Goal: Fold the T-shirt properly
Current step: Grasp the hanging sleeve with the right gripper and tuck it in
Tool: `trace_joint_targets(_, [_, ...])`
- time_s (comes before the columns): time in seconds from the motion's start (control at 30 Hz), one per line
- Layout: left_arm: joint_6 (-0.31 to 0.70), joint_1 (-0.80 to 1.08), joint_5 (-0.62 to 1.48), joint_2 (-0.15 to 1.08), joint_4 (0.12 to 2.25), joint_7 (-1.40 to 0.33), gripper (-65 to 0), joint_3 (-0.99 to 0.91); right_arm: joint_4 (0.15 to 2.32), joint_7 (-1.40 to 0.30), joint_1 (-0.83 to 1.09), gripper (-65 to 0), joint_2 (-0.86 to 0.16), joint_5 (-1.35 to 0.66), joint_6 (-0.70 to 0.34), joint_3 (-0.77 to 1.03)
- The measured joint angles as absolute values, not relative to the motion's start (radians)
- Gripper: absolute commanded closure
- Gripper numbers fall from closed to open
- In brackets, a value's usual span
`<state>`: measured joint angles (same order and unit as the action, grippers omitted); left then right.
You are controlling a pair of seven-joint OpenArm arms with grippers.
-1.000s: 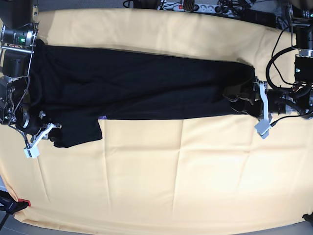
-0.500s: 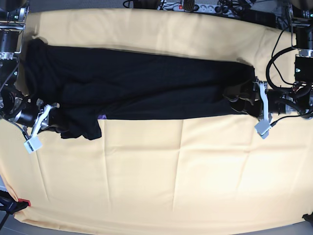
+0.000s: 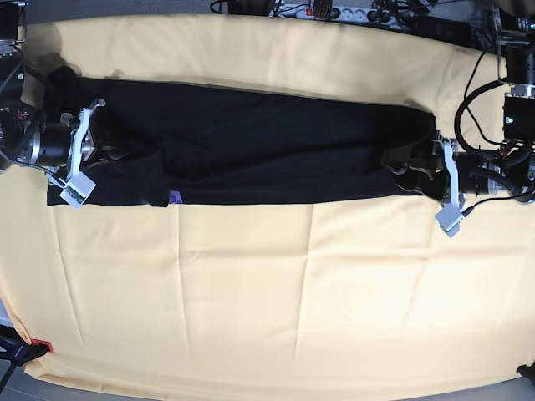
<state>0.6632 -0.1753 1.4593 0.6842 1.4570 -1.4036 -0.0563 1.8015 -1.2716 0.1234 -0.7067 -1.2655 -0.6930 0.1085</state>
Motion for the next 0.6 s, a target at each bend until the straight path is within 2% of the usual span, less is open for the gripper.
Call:
trace_joint_targets(0.23, [0.690, -0.175, 1.459, 0.685, 1.457, -1.404, -37.3, -0.056, 1.802, -1.393, 0.121, 0.0, -0.712, -1.266, -0.693, 0.109])
trace_joint_targets(0.4, [0.690, -0.178, 1.459, 0.727, 1.457, -1.405, -37.3, -0.056, 1.802, -1.401, 0.136, 0.0, -0.770, -1.264, -0.693, 0.109])
trace_joint_targets(0.6, [0.690, -0.178, 1.459, 0.742, 1.457, -1.404, -37.3, -0.056, 1.802, -1.395, 0.136, 0.0, -0.770, -1.156, -0.693, 0.109])
